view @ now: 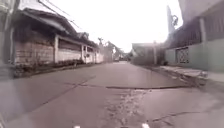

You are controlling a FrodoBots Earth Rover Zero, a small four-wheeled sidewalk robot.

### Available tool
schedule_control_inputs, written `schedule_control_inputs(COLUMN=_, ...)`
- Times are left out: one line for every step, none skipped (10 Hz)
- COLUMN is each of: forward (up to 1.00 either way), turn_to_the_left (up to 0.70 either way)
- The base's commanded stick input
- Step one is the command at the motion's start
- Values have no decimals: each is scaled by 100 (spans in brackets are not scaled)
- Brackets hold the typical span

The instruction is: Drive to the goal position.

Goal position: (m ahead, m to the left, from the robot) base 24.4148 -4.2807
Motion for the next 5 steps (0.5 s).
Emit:
schedule_control_inputs(forward=100, turn_to_the_left=1)
schedule_control_inputs(forward=100, turn_to_the_left=1)
schedule_control_inputs(forward=100, turn_to_the_left=1)
schedule_control_inputs(forward=100, turn_to_the_left=1)
schedule_control_inputs(forward=100, turn_to_the_left=1)
